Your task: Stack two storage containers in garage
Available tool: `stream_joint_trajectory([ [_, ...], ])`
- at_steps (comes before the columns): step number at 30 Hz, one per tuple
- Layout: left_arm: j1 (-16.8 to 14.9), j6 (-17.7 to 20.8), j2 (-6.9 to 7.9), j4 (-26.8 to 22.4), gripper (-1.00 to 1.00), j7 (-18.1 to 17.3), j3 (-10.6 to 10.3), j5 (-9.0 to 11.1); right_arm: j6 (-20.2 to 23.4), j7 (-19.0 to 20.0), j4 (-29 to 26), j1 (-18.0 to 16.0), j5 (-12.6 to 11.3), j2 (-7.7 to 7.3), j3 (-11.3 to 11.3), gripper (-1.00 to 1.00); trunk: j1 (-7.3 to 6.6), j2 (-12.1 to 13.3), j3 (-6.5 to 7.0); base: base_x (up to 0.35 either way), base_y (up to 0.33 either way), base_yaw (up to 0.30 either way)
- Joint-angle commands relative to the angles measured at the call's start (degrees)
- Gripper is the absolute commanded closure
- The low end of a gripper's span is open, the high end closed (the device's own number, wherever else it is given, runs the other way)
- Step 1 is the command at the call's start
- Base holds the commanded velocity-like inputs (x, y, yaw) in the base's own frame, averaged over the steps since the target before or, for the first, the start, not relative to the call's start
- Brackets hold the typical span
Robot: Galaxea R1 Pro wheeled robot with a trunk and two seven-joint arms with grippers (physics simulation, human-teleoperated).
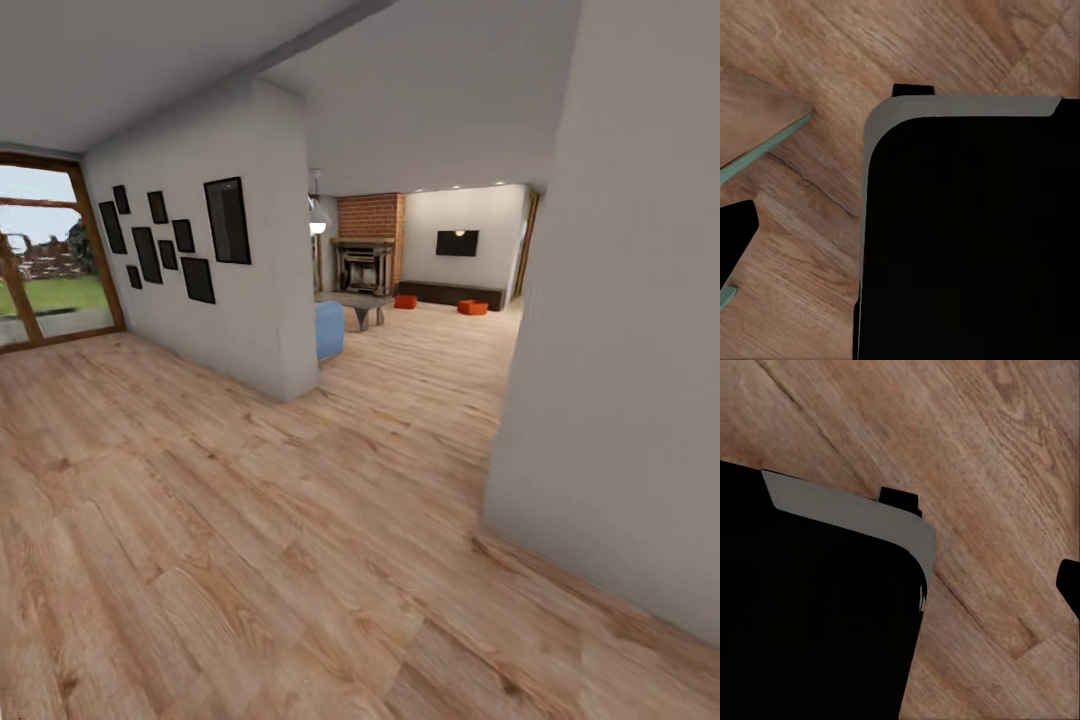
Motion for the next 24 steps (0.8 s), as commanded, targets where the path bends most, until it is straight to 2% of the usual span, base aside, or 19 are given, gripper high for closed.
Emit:
stream_joint_trajectory([
  [1,0.0,-0.1,-0.01,0.0,-1.00,0.0,0.0,0.3,-0.3,0.1,0.2,-0.1,-0.5,0.02,0.5,-1.00,0.03,0.0,-0.05,0.322,0.000,0.259],
  [19,0.0,-0.1,-0.01,0.0,-1.00,0.0,0.0,0.3,-0.3,0.1,0.2,-0.1,-0.5,0.02,0.5,-1.00,0.03,0.0,-0.05,0.322,0.000,0.257],
  [24,0.0,-0.1,-0.01,0.0,-1.00,0.0,0.0,0.3,-0.4,0.1,0.2,-0.1,-0.5,0.02,0.5,-1.00,0.03,0.0,-0.05,0.322,0.000,0.096],
])
